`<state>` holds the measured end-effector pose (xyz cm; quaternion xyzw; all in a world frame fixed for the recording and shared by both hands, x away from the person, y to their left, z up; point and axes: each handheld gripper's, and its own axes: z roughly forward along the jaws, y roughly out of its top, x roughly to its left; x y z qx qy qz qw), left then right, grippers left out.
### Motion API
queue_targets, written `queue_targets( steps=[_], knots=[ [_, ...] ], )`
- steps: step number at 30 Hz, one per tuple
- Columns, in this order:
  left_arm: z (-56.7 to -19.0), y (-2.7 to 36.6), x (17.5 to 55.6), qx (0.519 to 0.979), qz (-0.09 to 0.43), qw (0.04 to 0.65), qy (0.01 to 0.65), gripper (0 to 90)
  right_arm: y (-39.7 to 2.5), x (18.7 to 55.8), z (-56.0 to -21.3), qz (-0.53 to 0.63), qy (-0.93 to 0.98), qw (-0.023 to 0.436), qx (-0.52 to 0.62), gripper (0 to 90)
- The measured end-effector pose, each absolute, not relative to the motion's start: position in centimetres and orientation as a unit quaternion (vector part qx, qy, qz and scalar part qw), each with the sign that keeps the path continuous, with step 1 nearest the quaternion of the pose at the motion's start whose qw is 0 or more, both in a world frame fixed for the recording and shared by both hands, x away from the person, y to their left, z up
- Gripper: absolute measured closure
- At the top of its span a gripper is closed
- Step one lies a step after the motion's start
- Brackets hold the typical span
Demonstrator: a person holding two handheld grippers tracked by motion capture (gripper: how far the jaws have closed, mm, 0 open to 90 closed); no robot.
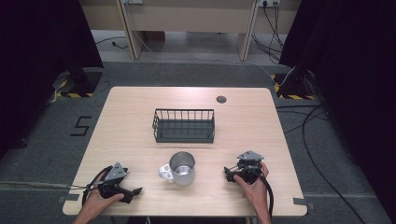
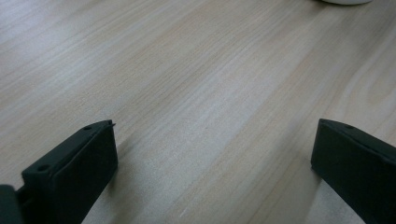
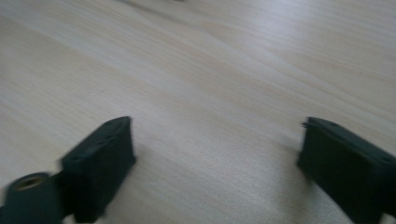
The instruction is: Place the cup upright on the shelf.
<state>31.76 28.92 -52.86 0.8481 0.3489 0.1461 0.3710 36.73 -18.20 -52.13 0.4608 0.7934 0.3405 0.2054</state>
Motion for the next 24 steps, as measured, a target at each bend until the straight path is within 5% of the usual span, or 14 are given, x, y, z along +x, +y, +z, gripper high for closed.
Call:
queue_targets(
  steps=[1, 3, 5, 7, 24],
  knots=[
    [-52.9, 28.9, 31.8, 0.848, 0.146, 0.371, 0.349, 0.0, -18.3, 36.5, -52.1, 0.348, 0.793, 0.206, 0.456, 21.3],
    [-52.9, 28.9, 31.8, 0.848, 0.146, 0.371, 0.349, 0.0, -18.3, 36.3, -52.0, 0.354, 0.793, 0.206, 0.451, 12.6],
    [-52.9, 28.9, 31.8, 0.848, 0.146, 0.371, 0.348, 0.0, -18.4, 36.1, -51.8, 0.355, 0.791, 0.215, 0.449, 19.4],
    [-52.9, 28.9, 31.8, 0.848, 0.146, 0.371, 0.348, 0.0, -18.3, 35.8, -51.6, 0.367, 0.788, 0.222, 0.441, 14.3],
    [-52.9, 28.9, 31.7, 0.849, 0.145, 0.371, 0.348, 0.0, -16.3, 32.6, -48.9, 0.452, 0.786, 0.219, 0.36, 16.2]
  ],
)
